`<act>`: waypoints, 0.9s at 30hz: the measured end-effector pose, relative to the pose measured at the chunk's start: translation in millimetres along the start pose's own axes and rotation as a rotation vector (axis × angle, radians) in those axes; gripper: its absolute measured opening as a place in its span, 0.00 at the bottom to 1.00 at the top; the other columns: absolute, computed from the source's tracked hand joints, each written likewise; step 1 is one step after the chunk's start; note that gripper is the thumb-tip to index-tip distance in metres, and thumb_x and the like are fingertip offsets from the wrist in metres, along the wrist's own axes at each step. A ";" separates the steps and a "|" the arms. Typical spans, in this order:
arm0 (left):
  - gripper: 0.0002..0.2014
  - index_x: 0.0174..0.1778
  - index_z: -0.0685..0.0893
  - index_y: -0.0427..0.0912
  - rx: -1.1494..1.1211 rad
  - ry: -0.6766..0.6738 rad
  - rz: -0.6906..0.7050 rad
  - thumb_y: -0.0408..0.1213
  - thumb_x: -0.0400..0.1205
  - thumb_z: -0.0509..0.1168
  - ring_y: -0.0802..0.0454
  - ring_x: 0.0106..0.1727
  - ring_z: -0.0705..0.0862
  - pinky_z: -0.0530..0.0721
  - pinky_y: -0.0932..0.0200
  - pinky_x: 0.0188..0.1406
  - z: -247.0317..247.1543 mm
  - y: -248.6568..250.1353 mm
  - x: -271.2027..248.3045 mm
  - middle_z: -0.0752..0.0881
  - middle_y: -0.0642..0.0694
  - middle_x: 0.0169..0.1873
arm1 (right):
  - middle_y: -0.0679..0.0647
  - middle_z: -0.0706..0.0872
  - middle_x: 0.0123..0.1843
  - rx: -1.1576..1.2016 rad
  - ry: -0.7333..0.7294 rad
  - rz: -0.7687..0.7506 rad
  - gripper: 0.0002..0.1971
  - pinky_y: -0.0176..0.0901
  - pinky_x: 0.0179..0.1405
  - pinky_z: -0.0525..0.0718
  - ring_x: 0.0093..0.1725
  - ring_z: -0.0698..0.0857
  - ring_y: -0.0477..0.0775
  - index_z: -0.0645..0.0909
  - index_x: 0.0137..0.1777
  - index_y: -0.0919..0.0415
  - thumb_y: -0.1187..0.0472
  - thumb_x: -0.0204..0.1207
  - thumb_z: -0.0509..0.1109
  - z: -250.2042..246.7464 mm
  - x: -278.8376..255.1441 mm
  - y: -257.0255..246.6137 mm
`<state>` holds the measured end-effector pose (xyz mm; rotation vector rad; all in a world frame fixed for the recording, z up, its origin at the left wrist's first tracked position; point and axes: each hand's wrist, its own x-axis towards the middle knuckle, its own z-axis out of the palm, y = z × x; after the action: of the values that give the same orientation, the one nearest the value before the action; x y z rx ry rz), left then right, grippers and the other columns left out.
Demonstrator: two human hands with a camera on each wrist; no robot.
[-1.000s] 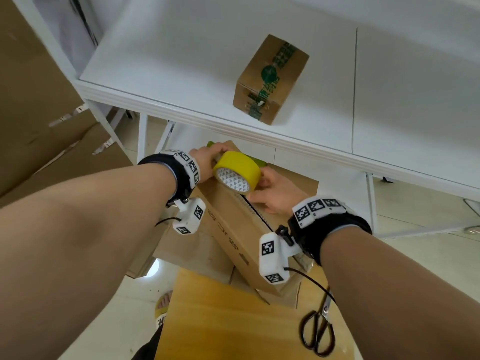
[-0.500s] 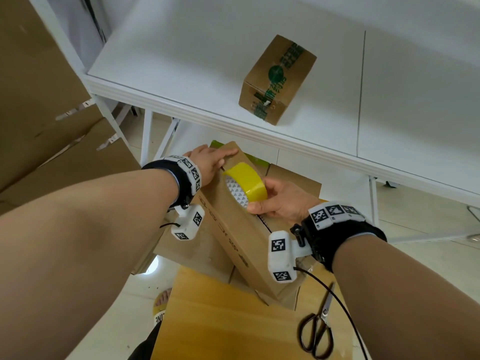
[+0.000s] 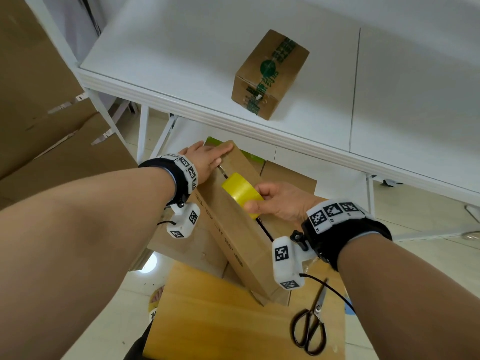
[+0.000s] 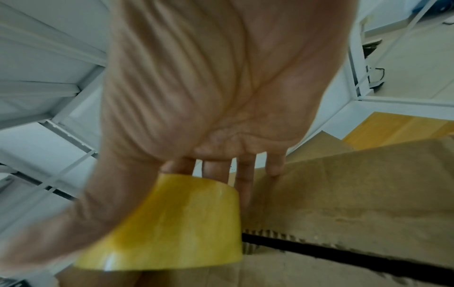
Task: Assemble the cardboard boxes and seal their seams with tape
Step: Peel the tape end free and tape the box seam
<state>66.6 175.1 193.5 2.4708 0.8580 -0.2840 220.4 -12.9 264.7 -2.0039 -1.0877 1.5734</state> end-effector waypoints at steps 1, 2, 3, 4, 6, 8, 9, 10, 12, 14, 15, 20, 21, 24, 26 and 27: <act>0.23 0.80 0.44 0.74 0.008 0.019 -0.006 0.50 0.89 0.39 0.40 0.84 0.51 0.50 0.36 0.79 2.4 0.5 0.9 0.61 0.56 0.82 | 0.48 0.89 0.53 0.002 0.034 0.024 0.31 0.56 0.74 0.76 0.59 0.84 0.49 0.89 0.48 0.50 0.25 0.58 0.77 0.5 -1.9 1.3; 0.23 0.79 0.44 0.75 0.011 0.037 -0.007 0.50 0.89 0.39 0.40 0.84 0.51 0.51 0.36 0.79 4.2 1.0 1.6 0.62 0.56 0.82 | 0.46 0.88 0.59 0.025 0.063 0.050 0.35 0.55 0.76 0.73 0.64 0.83 0.48 0.90 0.53 0.48 0.21 0.57 0.72 0.4 -3.9 4.0; 0.23 0.79 0.44 0.75 0.013 0.052 -0.004 0.50 0.89 0.40 0.40 0.84 0.52 0.51 0.36 0.79 5.7 0.8 2.6 0.62 0.55 0.81 | 0.47 0.87 0.65 0.048 0.086 0.073 0.40 0.57 0.79 0.70 0.69 0.81 0.49 0.90 0.58 0.46 0.18 0.56 0.70 0.3 -5.1 7.0; 0.23 0.78 0.44 0.75 0.019 0.066 0.001 0.50 0.89 0.40 0.40 0.84 0.53 0.52 0.36 0.79 7.4 0.7 3.0 0.63 0.55 0.81 | 0.48 0.86 0.68 0.067 0.098 0.085 0.43 0.59 0.80 0.69 0.71 0.81 0.51 0.89 0.61 0.45 0.16 0.54 0.69 -0.2 -5.7 10.0; 0.23 0.77 0.43 0.76 0.045 0.106 -0.004 0.50 0.89 0.40 0.40 0.84 0.53 0.51 0.37 0.79 11.9 1.2 2.2 0.62 0.53 0.81 | 0.49 0.86 0.69 0.059 0.109 0.099 0.46 0.60 0.80 0.69 0.72 0.80 0.52 0.88 0.63 0.43 0.14 0.51 0.67 2.5 -6.9 10.1; 0.23 0.77 0.43 0.78 0.088 0.156 -0.053 0.50 0.89 0.42 0.41 0.84 0.50 0.48 0.38 0.80 17.0 4.6 0.5 0.57 0.50 0.83 | 0.50 0.85 0.70 -0.004 0.123 0.114 0.52 0.59 0.79 0.70 0.71 0.81 0.53 0.88 0.64 0.46 0.11 0.48 0.62 6.0 -6.9 7.6; 0.23 0.77 0.44 0.77 0.102 0.178 -0.089 0.50 0.89 0.43 0.43 0.85 0.47 0.46 0.39 0.81 19.3 7.3 -0.1 0.53 0.48 0.84 | 0.52 0.86 0.68 -0.032 0.131 0.118 0.55 0.59 0.78 0.70 0.69 0.82 0.54 0.89 0.62 0.49 0.09 0.46 0.60 6.6 -7.4 6.7; 0.24 0.78 0.46 0.75 0.111 0.201 -0.120 0.50 0.89 0.44 0.44 0.85 0.44 0.44 0.40 0.81 20.5 10.8 -0.9 0.50 0.48 0.85 | 0.52 0.88 0.65 -0.044 0.139 0.115 0.54 0.58 0.76 0.72 0.66 0.84 0.53 0.90 0.58 0.50 0.09 0.47 0.59 5.9 -8.0 6.3; 0.24 0.82 0.50 0.67 0.139 0.236 -0.134 0.49 0.89 0.46 0.46 0.85 0.40 0.40 0.43 0.82 21.5 18.7 -3.3 0.45 0.48 0.85 | 0.49 0.92 0.55 -0.065 0.132 0.099 0.44 0.52 0.70 0.73 0.58 0.87 0.51 0.93 0.44 0.50 0.13 0.55 0.57 3.9 -13.1 4.4; 0.25 0.84 0.51 0.57 0.173 0.232 -0.061 0.48 0.90 0.45 0.48 0.85 0.39 0.39 0.46 0.83 24.3 28.4 -4.3 0.44 0.49 0.85 | 0.47 0.93 0.49 -0.071 0.113 0.084 0.39 0.48 0.64 0.74 0.54 0.87 0.49 0.93 0.38 0.48 0.17 0.61 0.55 0.6 -16.9 5.8; 0.26 0.85 0.50 0.53 0.175 0.219 -0.022 0.48 0.90 0.45 0.48 0.85 0.39 0.39 0.47 0.83 27.4 33.0 -4.7 0.44 0.48 0.85 | 0.46 0.93 0.47 -0.071 0.108 0.077 0.38 0.47 0.61 0.74 0.52 0.88 0.48 0.93 0.38 0.48 0.18 0.63 0.55 -0.2 -18.2 6.8; 0.26 0.85 0.48 0.47 0.061 0.183 0.020 0.46 0.90 0.43 0.50 0.85 0.41 0.40 0.52 0.83 41.6 35.5 -9.4 0.45 0.47 0.85 | 0.46 0.93 0.46 -0.066 0.077 0.066 0.37 0.47 0.65 0.75 0.52 0.88 0.48 0.94 0.37 0.47 0.18 0.61 0.55 1.0 -13.4 12.4; 0.27 0.85 0.50 0.47 0.031 0.179 0.034 0.48 0.90 0.42 0.50 0.85 0.42 0.39 0.52 0.83 40.2 33.7 -10.5 0.46 0.47 0.85 | 0.47 0.93 0.46 -0.048 0.077 0.063 0.37 0.48 0.67 0.75 0.52 0.88 0.48 0.94 0.37 0.48 0.18 0.60 0.56 1.5 -12.8 12.5; 0.35 0.85 0.49 0.47 -0.073 0.086 0.072 0.55 0.81 0.40 0.51 0.85 0.40 0.36 0.54 0.81 26.2 30.2 -13.0 0.44 0.47 0.85 | 0.47 0.93 0.43 -0.017 0.100 0.058 0.37 0.47 0.64 0.75 0.50 0.88 0.49 0.93 0.35 0.49 0.18 0.59 0.57 2.1 -9.6 12.5; 0.42 0.85 0.44 0.47 -0.045 -0.021 0.095 0.54 0.74 0.47 0.53 0.84 0.37 0.34 0.56 0.81 16.9 27.2 -15.7 0.40 0.47 0.84 | 0.47 0.94 0.43 0.026 0.122 0.069 0.40 0.48 0.67 0.76 0.51 0.89 0.50 0.94 0.37 0.50 0.16 0.57 0.58 3.1 -8.6 15.7; 0.45 0.85 0.41 0.46 0.014 -0.057 0.119 0.55 0.72 0.52 0.53 0.84 0.36 0.33 0.56 0.81 14.7 25.1 -17.7 0.37 0.47 0.84 | 0.47 0.94 0.43 0.053 0.128 0.075 0.42 0.50 0.70 0.76 0.52 0.90 0.50 0.94 0.38 0.51 0.14 0.56 0.59 4.3 -8.1 17.9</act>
<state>68.0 141.3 197.0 2.5021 0.6849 -0.3172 221.8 -31.1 256.3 -2.1002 -0.9241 1.4706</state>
